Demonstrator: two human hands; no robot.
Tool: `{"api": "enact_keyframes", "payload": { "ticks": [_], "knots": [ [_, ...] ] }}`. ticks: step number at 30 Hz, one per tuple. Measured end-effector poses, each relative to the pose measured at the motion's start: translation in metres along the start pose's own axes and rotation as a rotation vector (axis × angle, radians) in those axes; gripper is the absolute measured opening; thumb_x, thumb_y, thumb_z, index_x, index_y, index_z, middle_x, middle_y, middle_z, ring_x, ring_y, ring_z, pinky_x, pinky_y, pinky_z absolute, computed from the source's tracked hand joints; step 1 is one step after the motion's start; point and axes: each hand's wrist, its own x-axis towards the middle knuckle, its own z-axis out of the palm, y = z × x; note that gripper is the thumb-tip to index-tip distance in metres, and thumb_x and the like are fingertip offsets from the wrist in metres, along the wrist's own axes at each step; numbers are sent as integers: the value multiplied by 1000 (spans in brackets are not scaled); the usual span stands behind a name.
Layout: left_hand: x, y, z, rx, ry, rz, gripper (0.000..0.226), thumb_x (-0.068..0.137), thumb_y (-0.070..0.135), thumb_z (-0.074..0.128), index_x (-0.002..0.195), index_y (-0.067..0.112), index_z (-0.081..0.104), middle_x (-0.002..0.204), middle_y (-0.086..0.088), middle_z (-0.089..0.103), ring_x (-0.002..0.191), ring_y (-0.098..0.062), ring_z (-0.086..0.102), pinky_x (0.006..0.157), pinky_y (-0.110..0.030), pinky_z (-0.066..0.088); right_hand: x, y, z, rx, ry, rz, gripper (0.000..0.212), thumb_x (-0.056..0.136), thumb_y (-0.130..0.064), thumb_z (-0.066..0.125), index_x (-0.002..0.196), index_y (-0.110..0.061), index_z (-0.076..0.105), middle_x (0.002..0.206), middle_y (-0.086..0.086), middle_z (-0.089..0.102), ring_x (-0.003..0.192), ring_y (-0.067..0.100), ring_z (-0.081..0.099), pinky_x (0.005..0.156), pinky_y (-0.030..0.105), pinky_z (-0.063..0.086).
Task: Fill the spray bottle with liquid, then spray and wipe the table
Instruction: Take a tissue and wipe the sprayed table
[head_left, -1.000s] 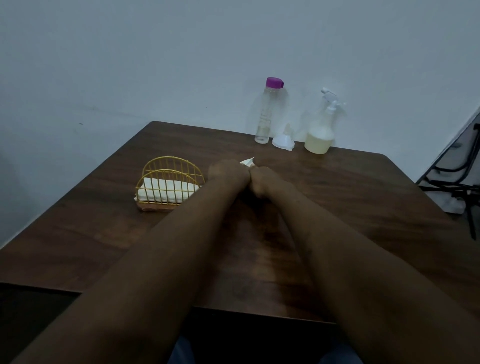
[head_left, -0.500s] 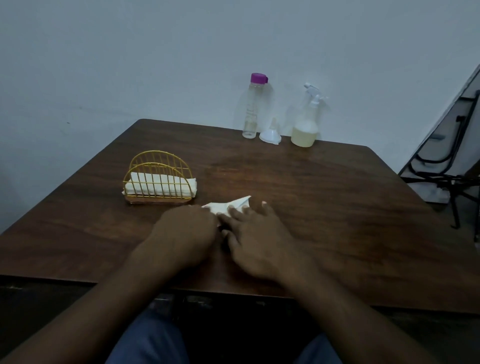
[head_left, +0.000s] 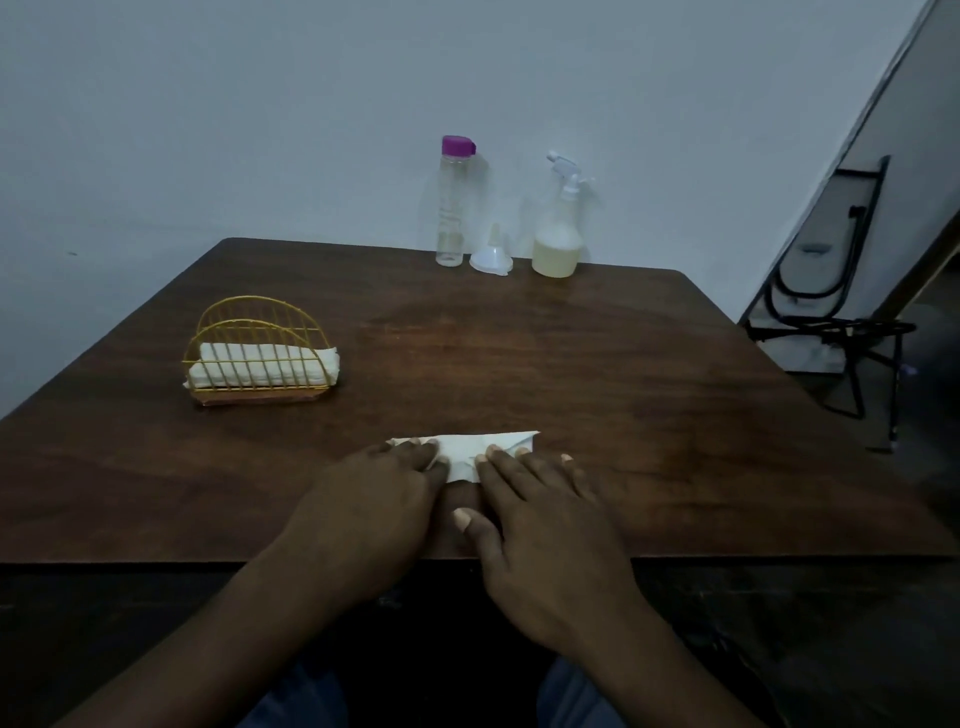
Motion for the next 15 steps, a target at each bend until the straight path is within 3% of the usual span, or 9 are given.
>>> {"api": "enact_keyframes", "payload": {
  "ticks": [6,9,15],
  "knots": [
    [64,62,1,-67,91,200,51,108,28,34,158,20,40,169,-3,30,152,-19,35,122,-31,27,-21,80,-11,-33,15,218,83,94,-64,-1,161,-33,35,168,-17,30,154,7,26,128,45,8],
    [96,97,3,-99,112,266,47,108,29,35,151,20,49,165,-5,39,147,-21,42,119,-34,33,-35,115,-17,-24,41,325,67,103,-60,14,158,-32,40,167,-17,35,154,6,28,129,43,9],
    [139,161,6,-133,118,344,40,107,30,38,138,18,60,151,-6,54,135,-27,53,105,-44,49,-55,167,-28,-7,133,528,55,104,-51,34,150,-29,53,160,-11,48,149,10,40,127,46,17]
  ]
}}
